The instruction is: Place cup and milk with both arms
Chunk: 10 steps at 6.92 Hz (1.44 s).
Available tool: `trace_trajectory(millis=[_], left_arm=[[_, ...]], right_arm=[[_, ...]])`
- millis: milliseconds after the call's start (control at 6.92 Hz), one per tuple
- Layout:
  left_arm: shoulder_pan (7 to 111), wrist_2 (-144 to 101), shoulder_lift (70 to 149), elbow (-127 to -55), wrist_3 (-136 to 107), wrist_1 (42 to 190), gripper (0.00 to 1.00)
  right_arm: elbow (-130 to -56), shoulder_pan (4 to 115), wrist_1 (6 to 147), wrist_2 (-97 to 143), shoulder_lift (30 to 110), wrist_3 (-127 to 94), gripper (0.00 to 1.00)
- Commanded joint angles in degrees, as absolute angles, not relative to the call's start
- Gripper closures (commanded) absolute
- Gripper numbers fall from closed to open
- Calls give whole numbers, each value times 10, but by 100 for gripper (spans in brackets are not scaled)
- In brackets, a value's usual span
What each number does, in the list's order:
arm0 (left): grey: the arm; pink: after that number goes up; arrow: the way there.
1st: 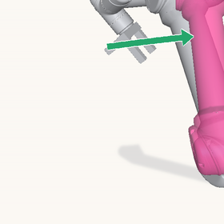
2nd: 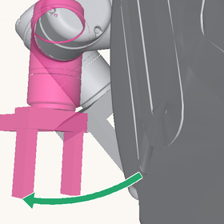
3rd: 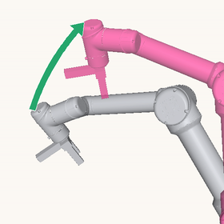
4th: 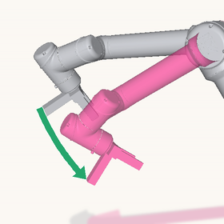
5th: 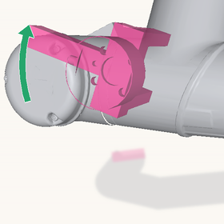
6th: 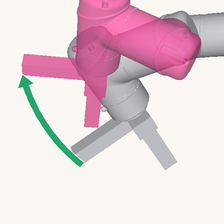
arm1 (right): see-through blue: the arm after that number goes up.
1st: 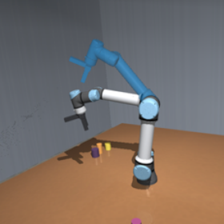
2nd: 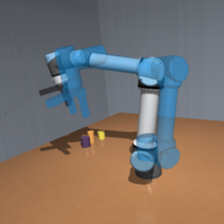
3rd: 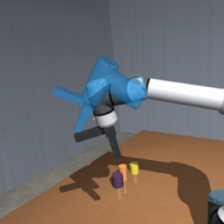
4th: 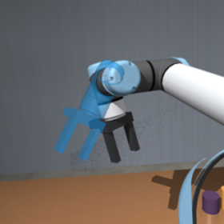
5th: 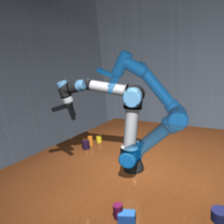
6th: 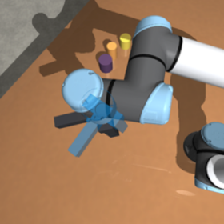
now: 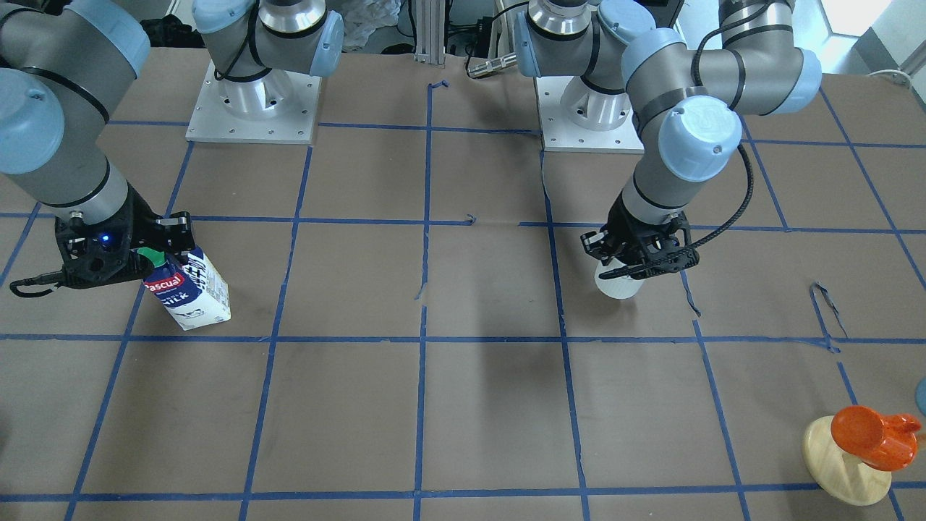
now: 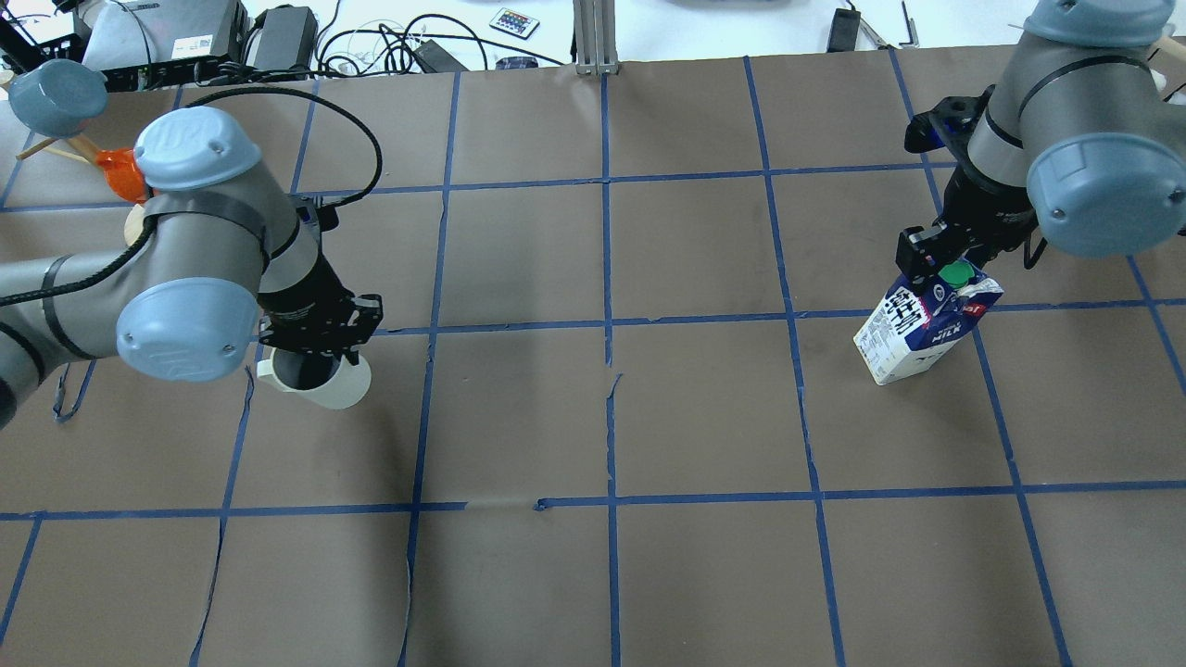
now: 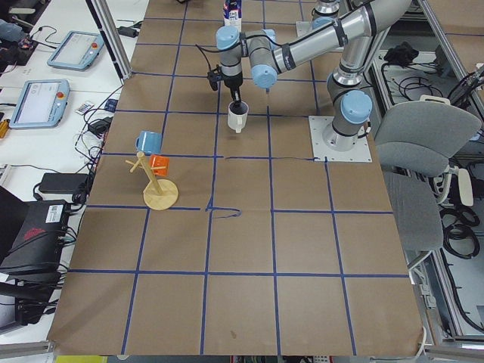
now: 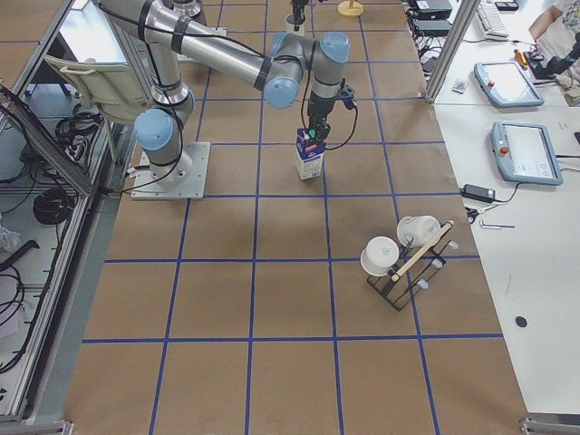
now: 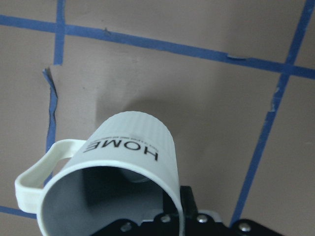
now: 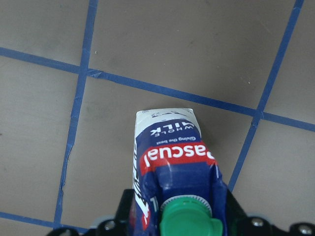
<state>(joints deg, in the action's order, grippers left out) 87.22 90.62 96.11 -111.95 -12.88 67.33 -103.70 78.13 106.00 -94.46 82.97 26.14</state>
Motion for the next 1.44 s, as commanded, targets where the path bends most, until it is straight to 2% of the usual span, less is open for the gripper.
trace_trajectory(millis=[0,144,433,722,1300], left_arm=[[975,861,1003,-1040,-321,681,100],[1024,860,1033,-995,-419,692,100],[1113,860,1094,-946,-481,686,100],[1149,851,1128,-945,-492,672,100],[1154,791,1168,-945,-488,636,100]], right_arm=[[-1034,781,1061,-947,830,262,77],[-1032,781,1060,-947,830,262,83],[-1018,781,1058,-943,831,261,83],[-1004,785,1049,-939,831,199,82],[-970,808,1030,-904,832,146,81]])
